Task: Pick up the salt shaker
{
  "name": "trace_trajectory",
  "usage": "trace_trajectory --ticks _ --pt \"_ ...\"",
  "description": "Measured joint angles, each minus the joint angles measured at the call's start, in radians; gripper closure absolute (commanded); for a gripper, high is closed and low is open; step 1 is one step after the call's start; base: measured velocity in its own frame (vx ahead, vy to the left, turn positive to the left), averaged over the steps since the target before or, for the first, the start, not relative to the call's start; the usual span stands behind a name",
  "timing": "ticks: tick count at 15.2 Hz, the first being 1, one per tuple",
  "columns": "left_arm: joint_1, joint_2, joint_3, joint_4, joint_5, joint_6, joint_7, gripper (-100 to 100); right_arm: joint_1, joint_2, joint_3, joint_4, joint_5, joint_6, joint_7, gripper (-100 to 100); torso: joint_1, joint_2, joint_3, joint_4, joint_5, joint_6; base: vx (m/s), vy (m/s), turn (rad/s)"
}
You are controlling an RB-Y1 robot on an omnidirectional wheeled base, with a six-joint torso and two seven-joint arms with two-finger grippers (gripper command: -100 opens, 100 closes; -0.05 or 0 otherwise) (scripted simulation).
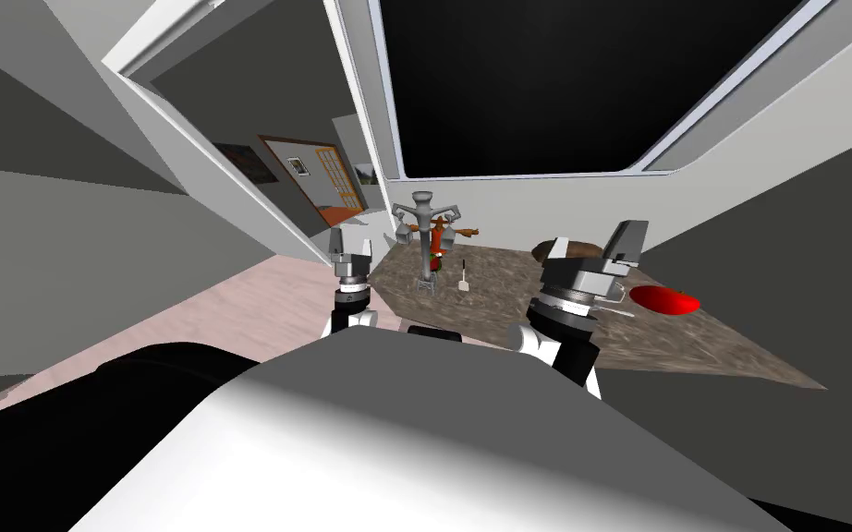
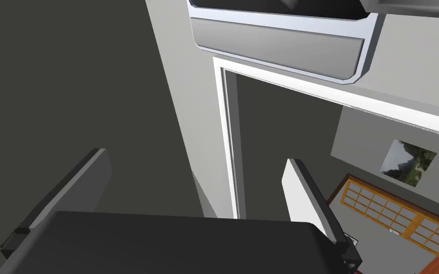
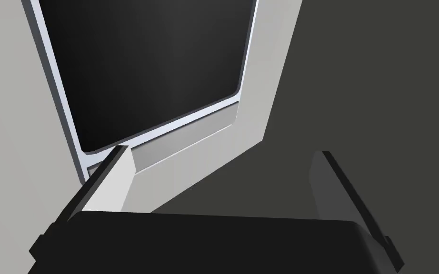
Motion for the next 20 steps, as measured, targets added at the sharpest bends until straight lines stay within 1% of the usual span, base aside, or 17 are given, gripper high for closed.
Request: trace_trajectory --ticks 1,3,7,8,9,11,13,14,16,19,20 --pt "-0.009 0.011 0.001 0.009 0.005 0.006 0.001 -100 0.0 0.0 0.0 0.0 0.0 0.0 0.0 0 0.0 0.002 0.001 0.0 0.0 0.0 -0.125 0.036 -0.163" --pt "-0.029 0.04 -0.001 0.046 0.023 0.022 0.001 -100 0.0 0.0 0.0 0.0 0.0 0.0 0.0 0 0.004 0.008 0.004 0.002 0.001 0.001 -0.153 0.072 -0.207" --pt "-0.087 0.098 0.016 0.117 0.076 0.084 0.016 -100 0.0 0.0 0.0 0.0 0.0 0.0 0.0 0 0.005 0.006 0.004 0.001 0.001 0.001 -0.077 0.048 -0.143" --pt "-0.095 0.105 0.014 0.131 0.085 0.097 0.017 -100 0.0 0.0 0.0 0.0 0.0 0.0 0.0 0 0.004 0.005 0.003 0.001 0.001 0.0 -0.036 0.036 -0.134" --pt "-0.117 0.113 0.015 0.144 0.097 0.119 0.018 -100 0.0 0.0 0.0 0.0 0.0 0.0 0.0 0 0.004 0.004 0.002 0.001 0.001 0.001 -0.024 0.034 -0.118" --pt "-0.137 0.13 0.016 0.175 0.118 0.145 0.021 -100 0.0 0.0 0.0 0.0 0.0 0.0 0.0 0 0.004 0.002 0.001 0.0 0.001 0.001 -0.027 0.037 -0.137" --pt "-0.178 0.141 0.016 0.226 0.139 0.17 0.021 -100 0.0 0.0 0.0 0.0 0.0 0.0 0.0 0 0.004 0.001 0.001 0.0 0.001 0.001 -0.028 0.041 -0.17" --pt "-0.187 0.147 0.017 0.245 0.149 0.18 0.022 -100 0.0 0.0 0.0 0.0 0.0 0.0 0.0 0 0.004 0.001 0.001 0.0 0.001 0.0 -0.026 0.053 -0.147" --pt "-0.221 0.163 0.021 0.289 0.175 0.211 0.027 -100 0.0 0.0 0.0 0.0 0.0 0.0 0.0 0 0.005 0.001 0.001 0.0 0.001 0.0 -0.025 0.051 -0.157" --pt "-0.254 0.183 0.026 0.335 0.209 0.257 0.034 -100 0.0 0.0 0.0 0.0 0.0 0.0 0.0 0 0.004 0.001 0.0 0.0 0.001 0.0 -0.02 0.037 -0.113" --pt "-0.271 0.189 0.027 0.355 0.221 0.27 0.036 -100 0.0 0.0 0.0 0.0 0.0 0.0 0.0 0 0.004 0.0 0.0 0.0 0.001 0.001 -0.013 0.033 -0.137"
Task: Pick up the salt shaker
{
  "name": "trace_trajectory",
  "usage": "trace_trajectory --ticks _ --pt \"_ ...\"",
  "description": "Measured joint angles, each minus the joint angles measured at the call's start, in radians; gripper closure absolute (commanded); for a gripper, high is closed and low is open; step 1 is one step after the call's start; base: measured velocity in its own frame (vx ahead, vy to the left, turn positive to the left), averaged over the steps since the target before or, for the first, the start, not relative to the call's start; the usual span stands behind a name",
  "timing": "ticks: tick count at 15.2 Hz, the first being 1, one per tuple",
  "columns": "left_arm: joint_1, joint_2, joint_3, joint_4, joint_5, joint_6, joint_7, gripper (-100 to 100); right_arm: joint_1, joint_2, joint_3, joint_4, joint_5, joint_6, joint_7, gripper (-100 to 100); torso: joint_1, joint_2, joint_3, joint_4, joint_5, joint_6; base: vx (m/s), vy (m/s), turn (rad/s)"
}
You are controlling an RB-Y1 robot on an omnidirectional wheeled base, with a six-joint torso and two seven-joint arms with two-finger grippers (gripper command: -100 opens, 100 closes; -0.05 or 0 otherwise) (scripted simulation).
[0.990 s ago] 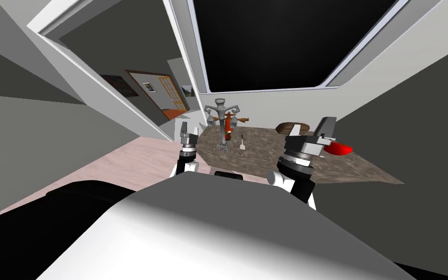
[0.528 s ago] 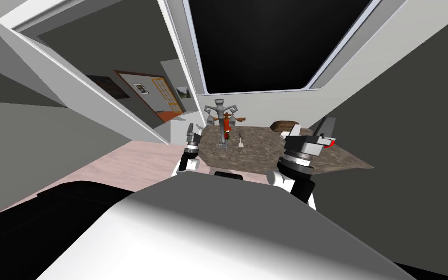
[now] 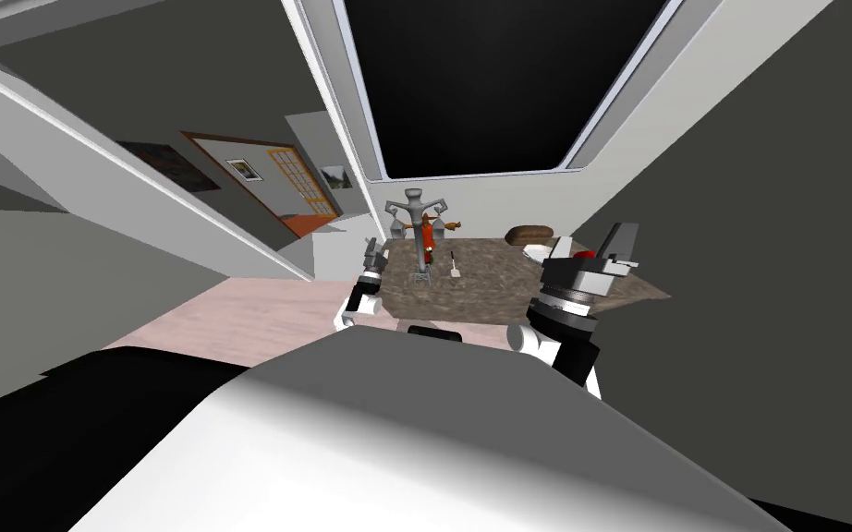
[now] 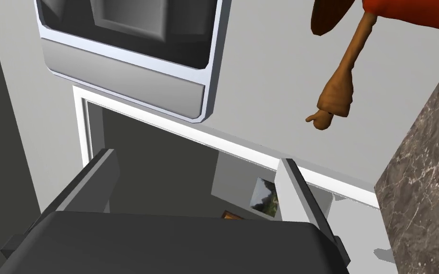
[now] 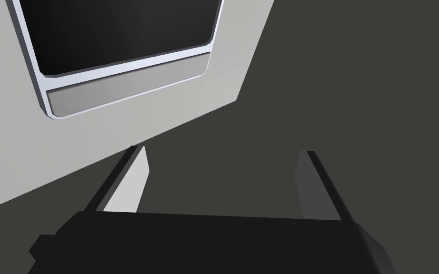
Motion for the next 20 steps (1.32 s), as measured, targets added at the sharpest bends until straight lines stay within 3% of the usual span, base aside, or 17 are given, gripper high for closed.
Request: trace_trajectory --ticks 12,15,20 --pt "-0.17 0.066 0.018 0.23 0.139 0.171 0.024 -100 0.0 0.0 0.0 0.0 0.0 0.0 0.0 0 0.0 -0.001 -0.001 0.0 0.0 -0.001 -0.015 0.041 -0.14" --pt "-0.232 0.081 0.024 0.301 0.181 0.219 0.028 -100 0.0 0.0 0.0 0.0 0.0 0.0 0.0 0 0.001 -0.001 -0.001 0.0 0.0 0.0 -0.016 0.046 -0.215" --pt "-0.29 0.102 0.029 0.387 0.23 0.279 0.038 -100 0.0 0.0 0.0 0.0 0.0 0.0 0.0 0 0.0 -0.001 -0.001 0.0 0.0 0.0 -0.011 0.034 -0.114"
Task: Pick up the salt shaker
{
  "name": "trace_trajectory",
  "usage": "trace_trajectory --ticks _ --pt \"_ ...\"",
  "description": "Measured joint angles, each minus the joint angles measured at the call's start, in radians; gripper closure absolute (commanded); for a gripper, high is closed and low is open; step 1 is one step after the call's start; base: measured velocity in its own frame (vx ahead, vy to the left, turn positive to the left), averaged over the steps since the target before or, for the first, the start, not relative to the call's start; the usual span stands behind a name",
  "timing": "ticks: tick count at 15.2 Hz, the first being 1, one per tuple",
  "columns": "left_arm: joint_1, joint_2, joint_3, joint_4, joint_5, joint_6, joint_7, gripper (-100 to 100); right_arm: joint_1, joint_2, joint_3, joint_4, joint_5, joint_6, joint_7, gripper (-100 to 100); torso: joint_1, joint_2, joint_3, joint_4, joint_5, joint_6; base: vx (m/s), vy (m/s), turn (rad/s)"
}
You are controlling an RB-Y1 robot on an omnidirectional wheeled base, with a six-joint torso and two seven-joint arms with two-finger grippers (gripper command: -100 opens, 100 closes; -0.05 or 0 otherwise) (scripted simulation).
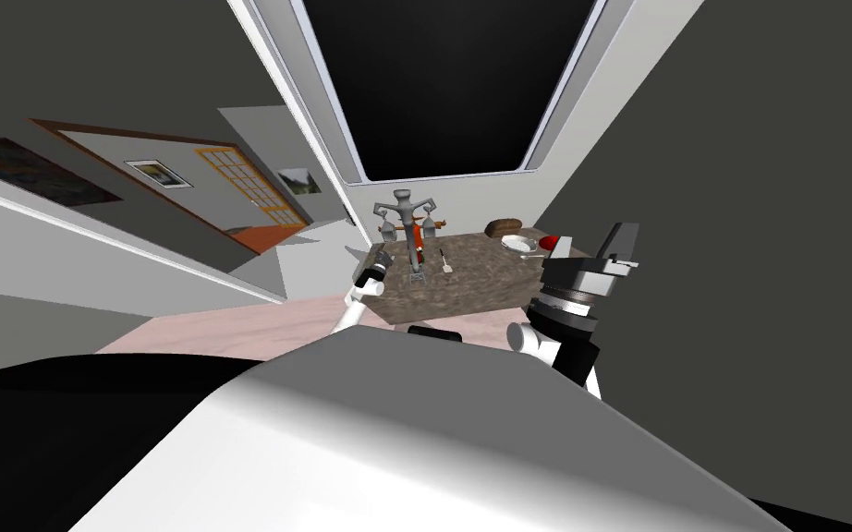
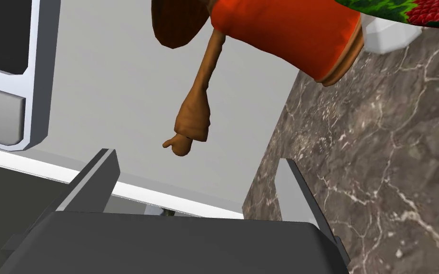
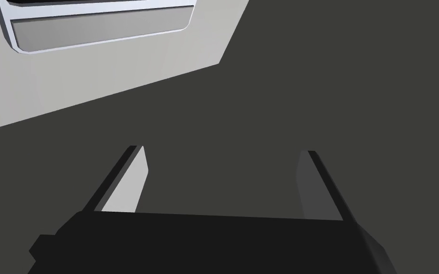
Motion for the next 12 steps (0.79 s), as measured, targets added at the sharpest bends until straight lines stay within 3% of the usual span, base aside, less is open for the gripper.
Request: trace_trajectory --ticks 7,12 --pt "-0.119 0.042 0.011 0.155 0.101 0.113 0.019 -100 0.0 0.0 0.0 0.0 0.0 0.0 0.0 0 0.001 0.0 0.0 0.0 0.0 0.0 -0.013 0.046 -0.143" --pt "-0.182 0.056 0.024 0.234 0.15 0.194 0.027 -100 0.0 0.0 0.0 0.0 0.0 0.0 0.0 0 0.0 0.0 0.0 0.0 0.0 0.0 -0.013 0.038 -0.134"
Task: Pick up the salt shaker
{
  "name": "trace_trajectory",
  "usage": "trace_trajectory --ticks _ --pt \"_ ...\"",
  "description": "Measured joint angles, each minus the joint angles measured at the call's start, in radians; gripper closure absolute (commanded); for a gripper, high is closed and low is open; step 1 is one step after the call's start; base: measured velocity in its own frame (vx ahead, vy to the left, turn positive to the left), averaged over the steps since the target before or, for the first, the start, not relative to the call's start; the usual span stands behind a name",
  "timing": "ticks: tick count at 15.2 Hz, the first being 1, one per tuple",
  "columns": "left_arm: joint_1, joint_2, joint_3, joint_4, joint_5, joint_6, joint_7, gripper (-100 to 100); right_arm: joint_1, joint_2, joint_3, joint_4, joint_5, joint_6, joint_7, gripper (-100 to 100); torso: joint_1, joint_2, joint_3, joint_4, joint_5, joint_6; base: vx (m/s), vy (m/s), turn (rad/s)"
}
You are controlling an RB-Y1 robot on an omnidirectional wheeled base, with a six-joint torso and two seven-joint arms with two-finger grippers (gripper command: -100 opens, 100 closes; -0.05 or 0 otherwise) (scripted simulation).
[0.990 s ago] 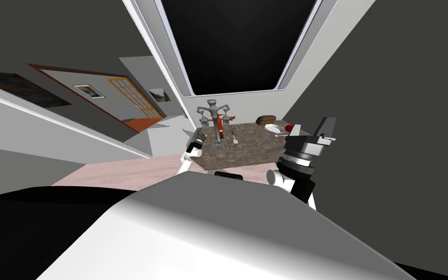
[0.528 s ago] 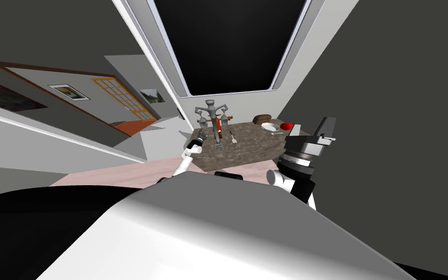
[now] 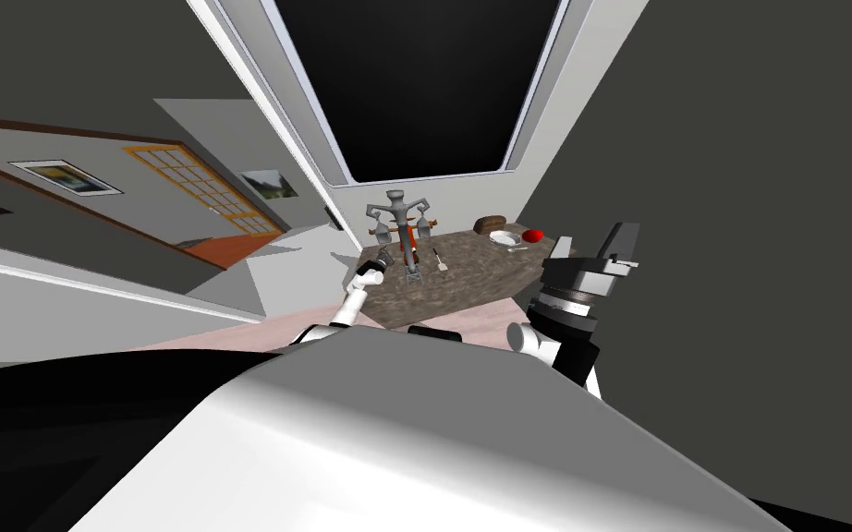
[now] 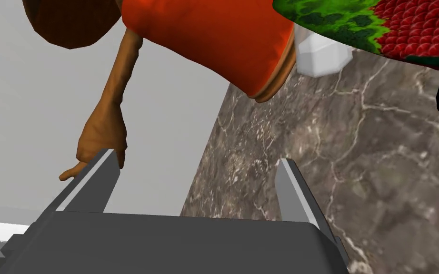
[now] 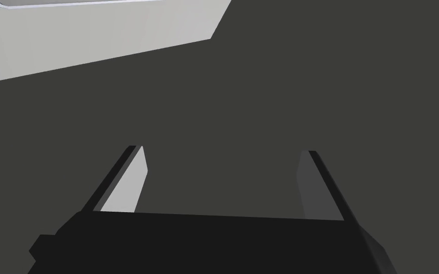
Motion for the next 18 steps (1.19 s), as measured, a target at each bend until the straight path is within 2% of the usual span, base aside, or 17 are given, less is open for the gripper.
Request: trace_trajectory --ticks 6,9,12,18 --pt "-0.083 0.026 0.002 0.123 0.069 0.067 0.011 -100 0.0 0.0 0.0 0.0 0.0 0.0 0.0 0 0.0 0.0 0.0 0.0 0.0 0.0 -0.014 0.034 -0.129" --pt "-0.139 0.042 0.006 0.196 0.113 0.115 0.018 -100 0.0 0.0 0.0 0.0 0.0 0.0 0.0 0 0.001 0.0 0.0 0.0 0.0 0.0 -0.012 0.049 -0.179" --pt "-0.181 0.047 0.017 0.251 0.138 0.167 0.027 -100 0.0 0.0 0.0 0.0 0.0 0.0 0.0 0 0.001 0.0 0.0 0.0 0.0 -0.001 -0.016 0.042 -0.1" --pt "-0.273 0.074 0.027 0.372 0.214 0.261 0.042 -100 0.0 0.0 0.0 0.0 0.0 0.0 0.0 0 0.001 0.0 0.0 0.0 0.0 0.0 -0.016 0.042 -0.14"
